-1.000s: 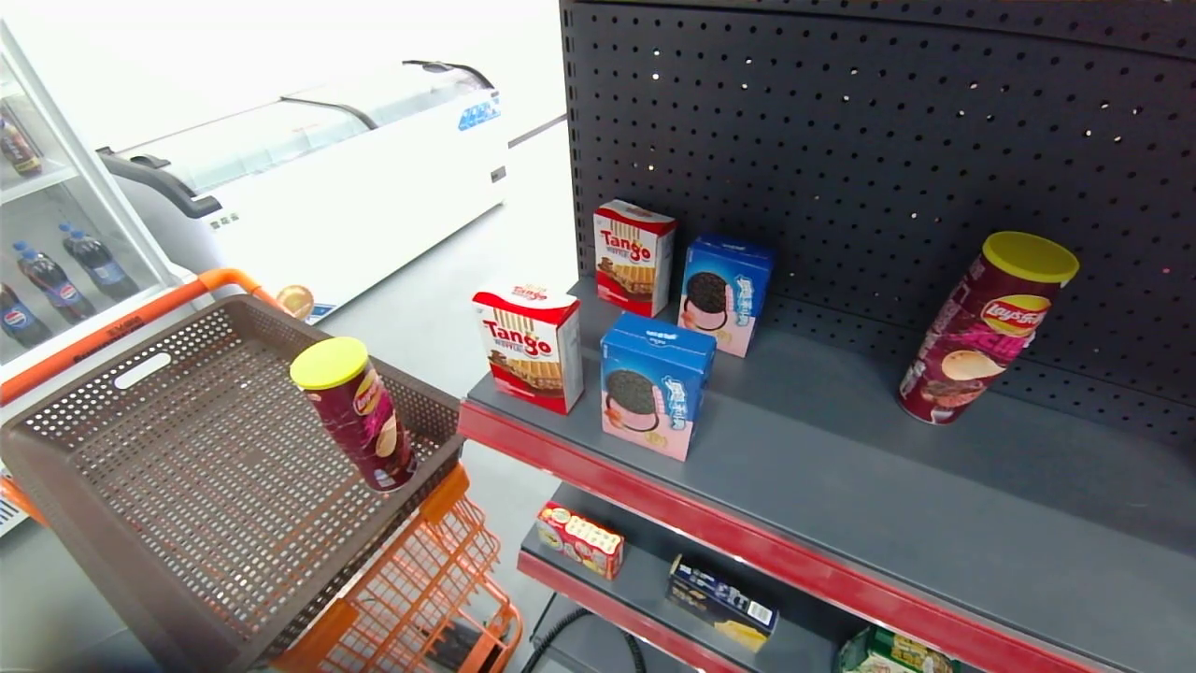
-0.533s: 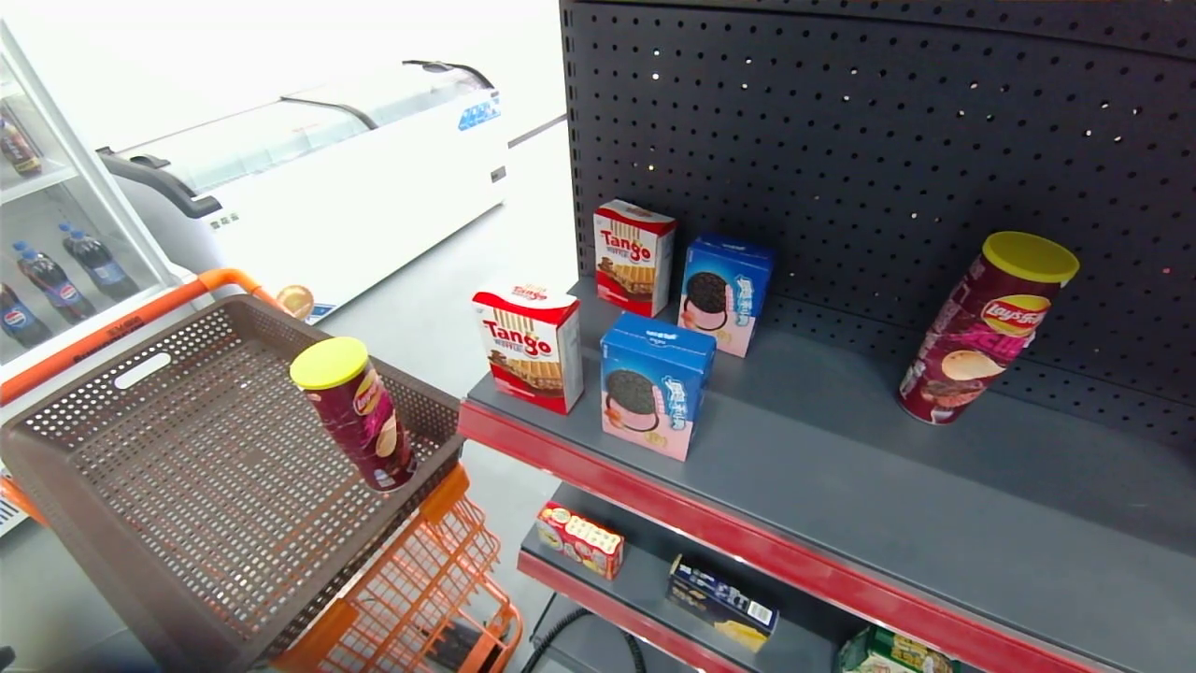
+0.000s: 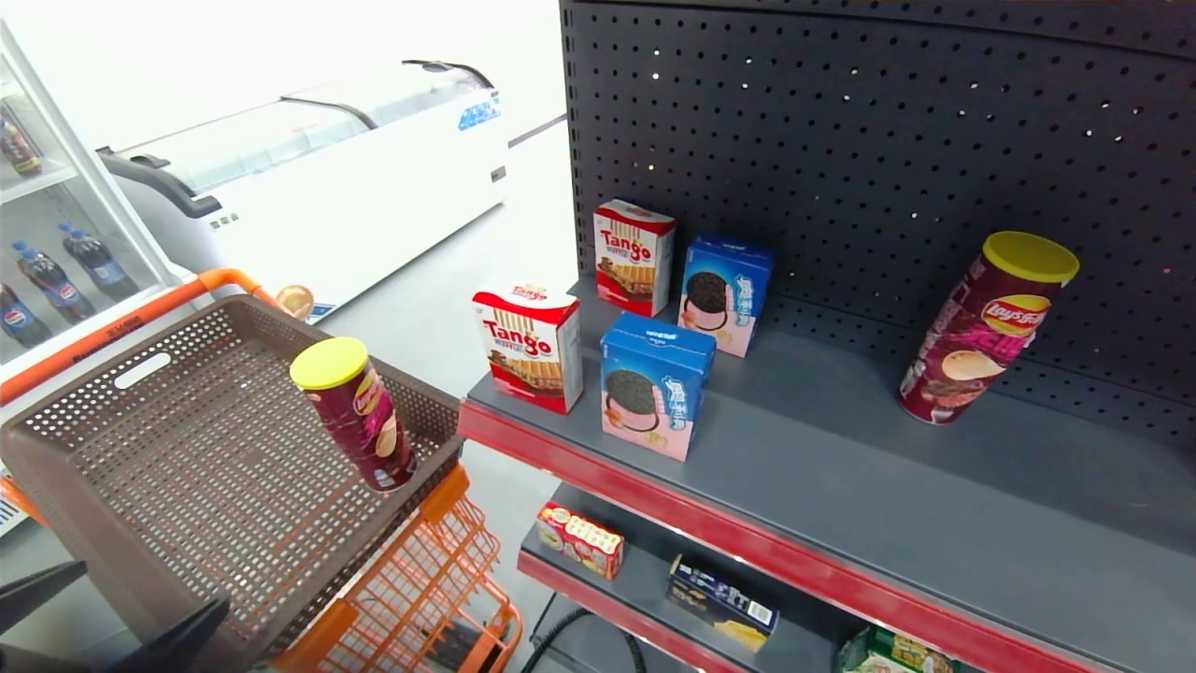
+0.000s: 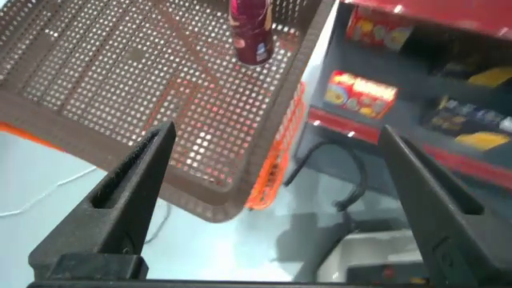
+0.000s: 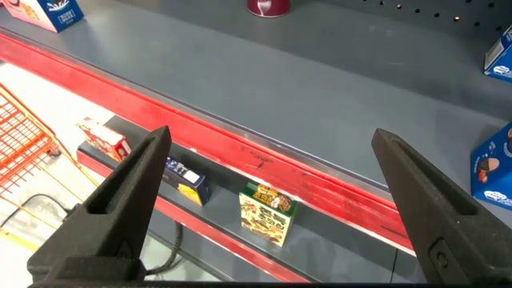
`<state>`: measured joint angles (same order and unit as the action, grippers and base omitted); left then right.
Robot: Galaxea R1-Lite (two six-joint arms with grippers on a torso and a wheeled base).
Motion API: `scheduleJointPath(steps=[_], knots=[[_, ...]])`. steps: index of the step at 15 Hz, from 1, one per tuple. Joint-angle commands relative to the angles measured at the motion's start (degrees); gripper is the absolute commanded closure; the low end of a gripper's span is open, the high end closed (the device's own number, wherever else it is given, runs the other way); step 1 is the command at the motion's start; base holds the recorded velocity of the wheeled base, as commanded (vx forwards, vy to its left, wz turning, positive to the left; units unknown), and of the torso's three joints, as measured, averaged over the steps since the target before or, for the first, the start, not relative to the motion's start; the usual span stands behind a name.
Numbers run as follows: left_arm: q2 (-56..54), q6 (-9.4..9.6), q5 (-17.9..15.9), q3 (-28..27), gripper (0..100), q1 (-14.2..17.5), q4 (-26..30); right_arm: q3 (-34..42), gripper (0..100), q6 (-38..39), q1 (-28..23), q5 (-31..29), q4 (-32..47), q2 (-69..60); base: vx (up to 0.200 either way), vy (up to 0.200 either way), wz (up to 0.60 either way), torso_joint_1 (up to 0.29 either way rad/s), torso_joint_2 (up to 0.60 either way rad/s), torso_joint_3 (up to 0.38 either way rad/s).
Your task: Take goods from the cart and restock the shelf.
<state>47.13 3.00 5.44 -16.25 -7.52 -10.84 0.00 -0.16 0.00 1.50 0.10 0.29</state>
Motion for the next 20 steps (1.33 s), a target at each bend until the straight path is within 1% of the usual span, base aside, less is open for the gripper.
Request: scheduleJointPath(steps=[1, 2, 3, 4, 5, 6, 7, 8, 9, 10, 11, 13, 14, 15, 16, 18, 20], knots=[[10.5, 5.26, 0.7, -0.8, 0, 3.5, -3.4, 0.0, 0, 0.0, 0.0, 0.1, 0.0, 0.1, 0.0, 0.0, 0.0, 0.0, 0.0, 0.0], [14.3, 7.81, 1.0, -0.1, 0, 6.2, -8.3, 0.0, 0, 0.0, 0.0, 0.0, 0.0, 0.1, 0.0, 0.0, 0.0, 0.0, 0.0, 0.0], [18.1, 7.81, 0.9, 0.2, 0, 6.8, -11.3, 0.0, 0, 0.0, 0.0, 0.1, 0.0, 0.1, 0.0, 0.0, 0.0, 0.0, 0.0, 0.0], [21.7, 7.11, 0.7, 0.3, 0, 6.6, -13.9, 0.0, 0, 0.0, 0.0, 0.1, 0.0, 0.1, 0.0, 0.0, 0.0, 0.0, 0.0, 0.0], [23.4, 7.02, 0.7, 0.3, 0, 6.5, -16.3, 0.0, 0, 0.0, 0.0, 0.1, 0.0, 0.1, 0.0, 0.0, 0.0, 0.0, 0.0, 0.0], [27.8, 7.46, 0.5, 1.1, 0, 6.5, -21.2, 0.0, 0, 0.0, 0.0, 0.1, 0.0, 0.1, 0.0, 0.0, 0.0, 0.0, 0.0, 0.0], [29.8, 7.46, 0.5, 1.4, 0, 6.5, -23.5, 0.0, 0, 0.0, 0.0, 0.0, 0.0, 0.0, 0.0, 0.0, 0.0, 0.0, 0.0, 0.0], [33.5, 7.02, 0.5, 1.7, 0, 6.1, -29.7, 0.0, 0, 0.0, 0.0, 0.1, 0.0, 0.1, 0.0, 0.0, 0.0, 0.0, 0.0, 0.0], [37.2, 6.58, 0.6, 1.4, 0, 4.6, -35.1, 0.0, 0, 0.0, 0.0, 0.1, 0.0, 0.1, 0.0, 0.0, 0.0, 0.0, 0.0, 0.0], [39.7, 5.7, 0.5, 1.6, 0, 4.3, -40.2, 0.0, 0, 0.0, 0.0, 0.1, 0.0, 0.1, 0.0, 0.0, 0.0, 0.0, 0.0, 0.0], [43.0, 5.26, 0.5, 1.8, 0, 4.4, -46.0, 0.0, 0, 0.0, 0.0, 0.1, 0.0, 0.1, 0.0, 0.0, 0.0, 0.0, 0.0, 0.0], [49.0, 5.09, 0.7, 1.8, 0, 4.6, -53.3, 0.0, 0, 0.0, 0.0, 0.1, 0.0, 0.0, 0.0, 0.0, 0.0, 0.0, 0.0, 0.0], [52.3, 4.56, 0.7, 1.8, 0, 4.6, -57.4, 0.0, 0, 0.0, 0.0, 0.1, 0.0, 0.1, 0.0, 0.0, 0.0, 0.0, 0.0, 0.0], [55.7, 2.8, 0.6, 1.3, 0, 4.6, -62.3, 0.0, 0, 0.0, 0.0, 0.0, 0.0, 0.1, 0.0, 0.0, 0.0, 0.0, 0.0, 0.0], [58.6, 1.75, 0.7, 1.0, 0, 4.5, -66.2, 0.0, 0, 0.0, 0.0, 0.1, 0.0, 0.0, 0.0, 0.0, 0.0, 0.0, 0.0, 0.0], [63.9, 1.75, 0.7, -0.1, 0, 4.5, -71.4, 0.0, 0, 0.0, 0.0, 0.1, 0.0, 0.1, 0.0, 0.0, 0.0, 0.0, 0.0, 0.0], [67.7, 1.66, 0.8, -2.7, 0, 4.8, -73.8, 0.0, 0, 0.0, 0.0, 0.1, 0.0, 0.1, 0.0, 0.0, 0.0, 0.0, 0.0, 0.0]])
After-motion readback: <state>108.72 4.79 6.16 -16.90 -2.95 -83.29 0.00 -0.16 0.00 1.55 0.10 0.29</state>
